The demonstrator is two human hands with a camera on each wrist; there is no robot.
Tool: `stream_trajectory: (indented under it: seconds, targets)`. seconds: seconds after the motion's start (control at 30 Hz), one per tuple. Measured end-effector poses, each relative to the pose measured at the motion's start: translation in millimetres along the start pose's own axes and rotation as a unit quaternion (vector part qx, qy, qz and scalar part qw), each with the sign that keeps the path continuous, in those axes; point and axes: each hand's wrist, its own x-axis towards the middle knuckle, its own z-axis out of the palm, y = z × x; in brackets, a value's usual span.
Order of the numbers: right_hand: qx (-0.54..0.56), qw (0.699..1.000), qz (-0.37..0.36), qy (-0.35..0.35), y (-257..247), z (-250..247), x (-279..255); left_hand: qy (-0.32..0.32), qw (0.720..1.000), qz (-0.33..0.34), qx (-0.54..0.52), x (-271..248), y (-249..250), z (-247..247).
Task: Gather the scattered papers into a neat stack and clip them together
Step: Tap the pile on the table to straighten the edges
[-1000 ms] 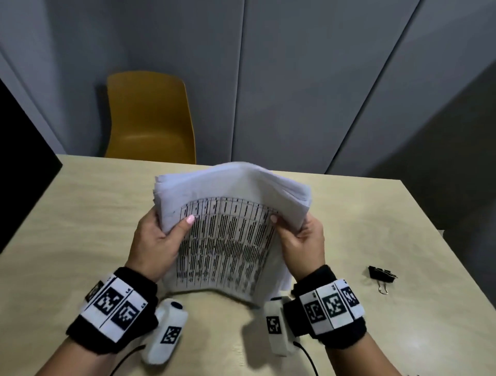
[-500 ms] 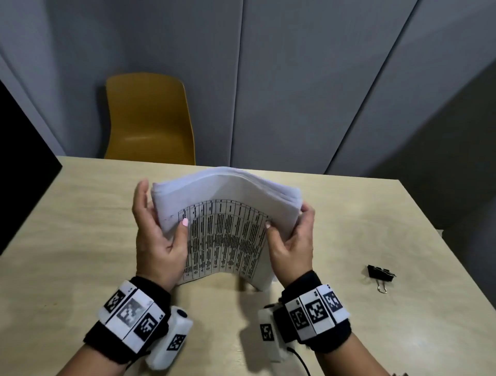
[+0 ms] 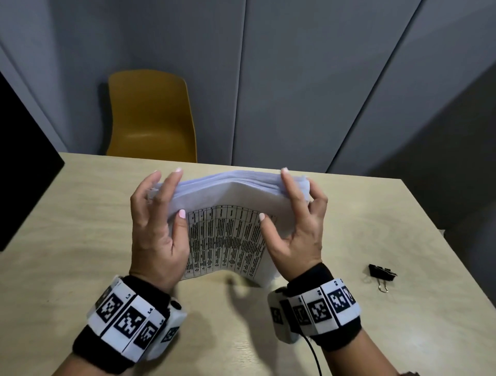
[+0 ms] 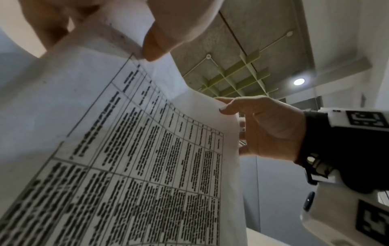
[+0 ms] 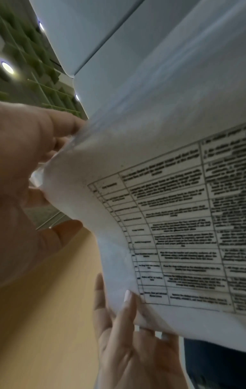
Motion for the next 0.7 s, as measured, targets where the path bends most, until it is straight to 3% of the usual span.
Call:
stream_trajectory:
  seconds: [0.37,0.47,0.7]
  targets:
    - [0.005,0.999,0.020,0.035,3.3,-4.3,7.2,-0.004,1.000,-0.008,0.005,3.3,0.1,-5.8]
    - [0.014,1.000,0.007,0.021,4.0,-5.0,5.5,-0.001,1.000,0.011,0.013,2.6,-0.5,-5.6]
    - [0.022,1.000,0.020,-0.010,6.2,-8.4,8.1,-0.030,0.999,-0.014,0.015,4.4,2.1,-9.1]
